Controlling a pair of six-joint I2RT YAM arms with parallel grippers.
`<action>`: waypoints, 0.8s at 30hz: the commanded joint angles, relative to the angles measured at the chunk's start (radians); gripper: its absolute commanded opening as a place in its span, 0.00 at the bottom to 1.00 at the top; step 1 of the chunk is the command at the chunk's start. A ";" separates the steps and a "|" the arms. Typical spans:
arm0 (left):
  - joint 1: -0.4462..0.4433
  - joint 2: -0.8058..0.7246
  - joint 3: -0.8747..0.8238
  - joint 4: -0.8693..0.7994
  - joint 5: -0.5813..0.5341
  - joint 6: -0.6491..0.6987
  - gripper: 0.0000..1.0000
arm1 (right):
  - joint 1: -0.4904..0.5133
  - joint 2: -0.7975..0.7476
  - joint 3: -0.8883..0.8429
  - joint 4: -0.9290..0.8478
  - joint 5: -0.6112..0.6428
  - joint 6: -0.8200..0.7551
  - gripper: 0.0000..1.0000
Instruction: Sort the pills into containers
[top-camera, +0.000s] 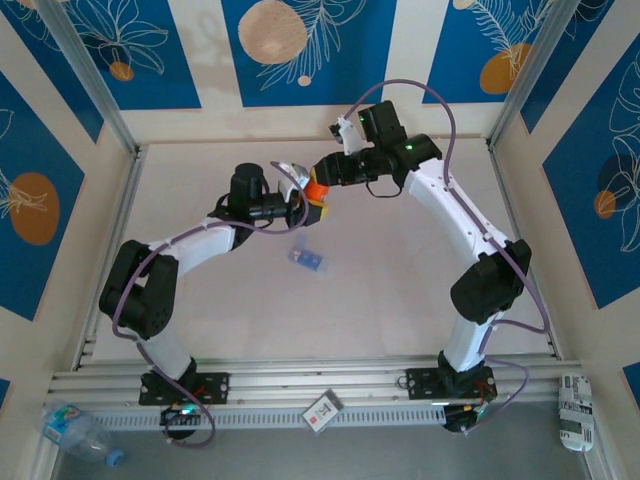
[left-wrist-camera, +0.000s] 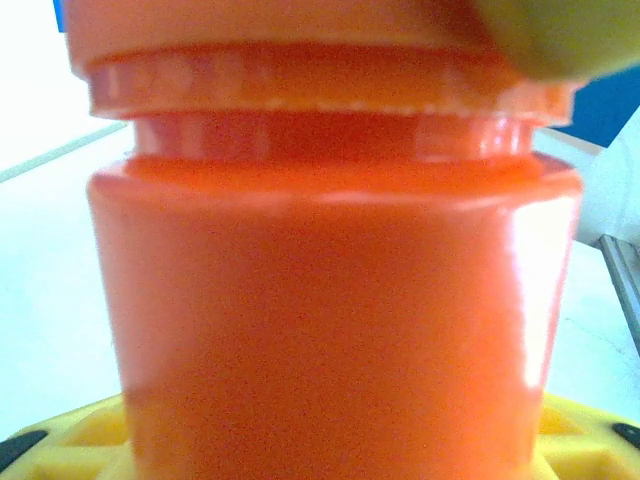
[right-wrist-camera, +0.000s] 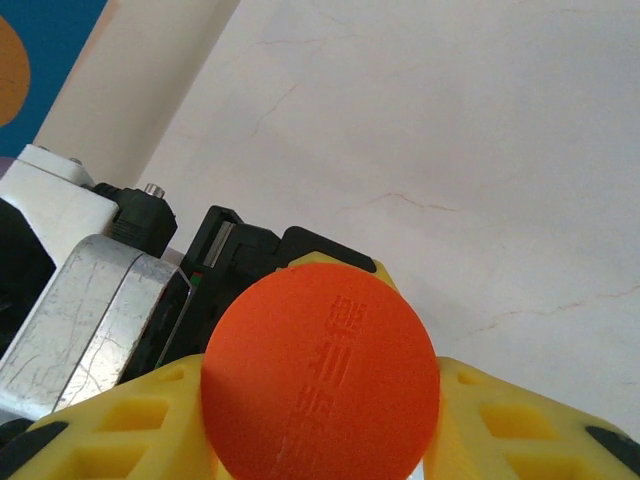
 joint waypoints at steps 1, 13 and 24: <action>-0.015 -0.049 0.057 0.190 0.065 -0.006 0.00 | -0.037 0.007 0.027 -0.096 -0.058 -0.026 0.41; -0.012 -0.031 0.098 0.137 0.131 -0.019 0.00 | -0.159 -0.049 0.120 -0.190 -0.347 -0.252 0.79; 0.004 -0.034 0.128 0.031 0.250 -0.020 0.00 | -0.190 -0.064 0.193 -0.293 -0.333 -0.407 0.81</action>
